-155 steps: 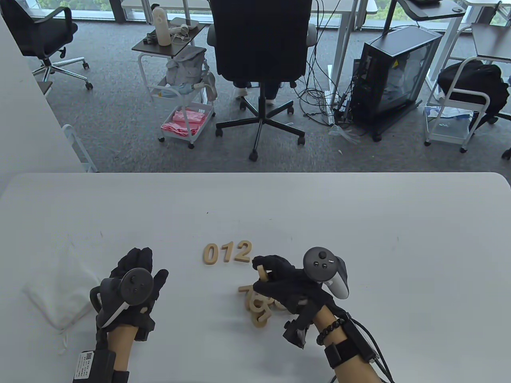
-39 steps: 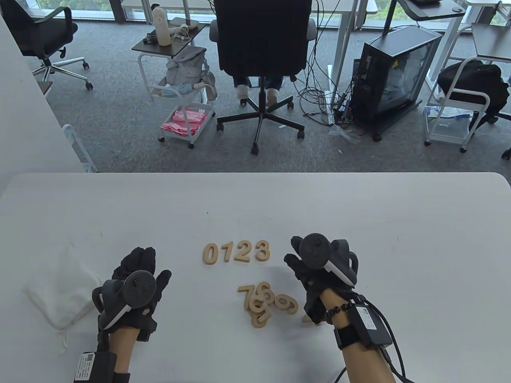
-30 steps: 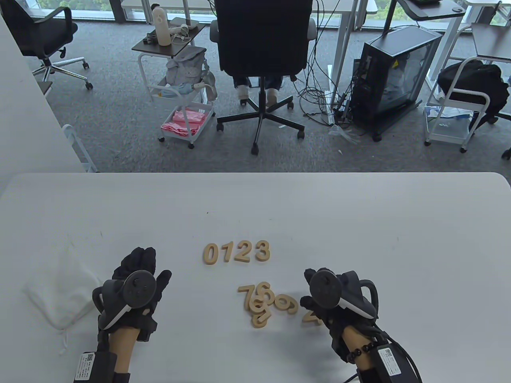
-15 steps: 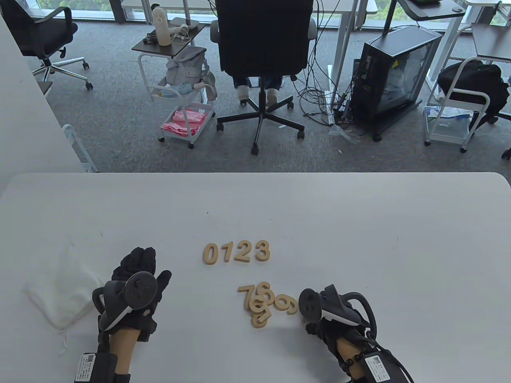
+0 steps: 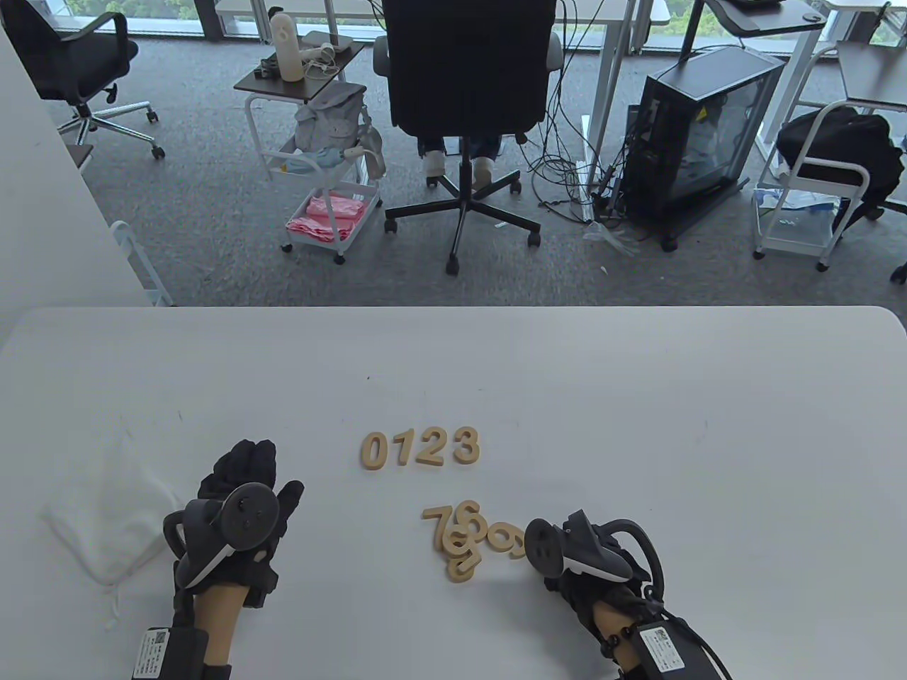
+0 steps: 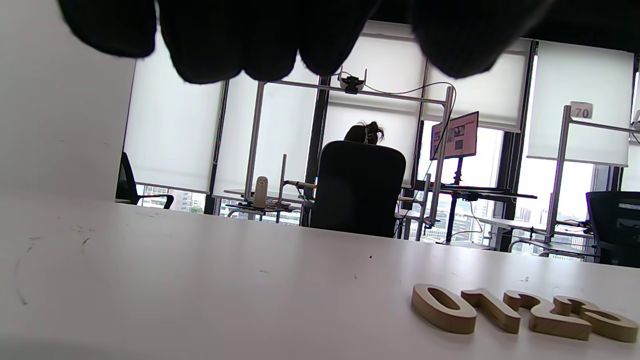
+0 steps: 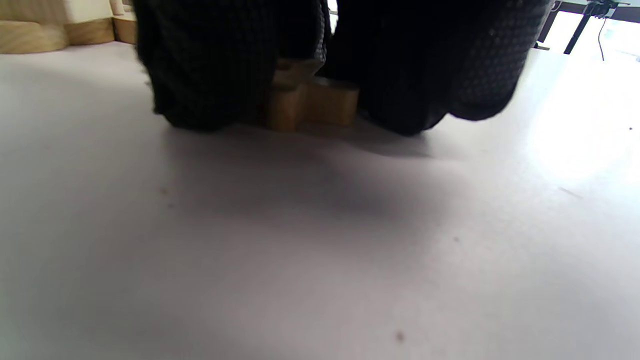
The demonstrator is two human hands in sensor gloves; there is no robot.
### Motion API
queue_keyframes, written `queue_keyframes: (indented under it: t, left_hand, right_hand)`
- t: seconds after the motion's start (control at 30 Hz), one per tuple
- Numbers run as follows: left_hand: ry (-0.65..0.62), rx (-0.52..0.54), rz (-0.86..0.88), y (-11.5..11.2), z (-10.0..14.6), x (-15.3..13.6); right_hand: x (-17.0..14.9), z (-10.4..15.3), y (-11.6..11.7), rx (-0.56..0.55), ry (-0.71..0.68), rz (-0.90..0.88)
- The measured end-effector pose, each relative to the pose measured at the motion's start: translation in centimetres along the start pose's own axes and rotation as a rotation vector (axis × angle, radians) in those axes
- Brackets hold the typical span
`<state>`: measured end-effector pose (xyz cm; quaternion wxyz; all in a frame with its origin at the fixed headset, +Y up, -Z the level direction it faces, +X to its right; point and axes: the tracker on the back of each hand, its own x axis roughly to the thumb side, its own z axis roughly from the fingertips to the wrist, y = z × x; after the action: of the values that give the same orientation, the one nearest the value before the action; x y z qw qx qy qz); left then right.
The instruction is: Empty bag and arrange number blocks in order
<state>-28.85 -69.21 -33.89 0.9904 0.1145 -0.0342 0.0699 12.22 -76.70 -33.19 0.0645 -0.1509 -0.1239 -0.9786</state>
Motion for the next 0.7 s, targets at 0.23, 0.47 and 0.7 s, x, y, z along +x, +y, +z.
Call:
queue_keyframes:
  t: [0.23, 0.47, 0.7]
  left_hand:
    - [0.003, 0.003, 0.005, 0.04, 0.04, -0.03]
    - [0.006, 0.001, 0.006, 0.04, 0.06, -0.08]
    - [0.010, -0.001, 0.006, 0.12, 0.07, -0.11]
  right_hand:
    - [-0.21, -0.12, 0.05, -0.041, -0.011, 0.001]
    - [-0.10, -0.22, 0.08, -0.061, -0.029, 0.017]
    - [-0.21, -0.32, 0.02, -0.062, -0.028, -0.004]
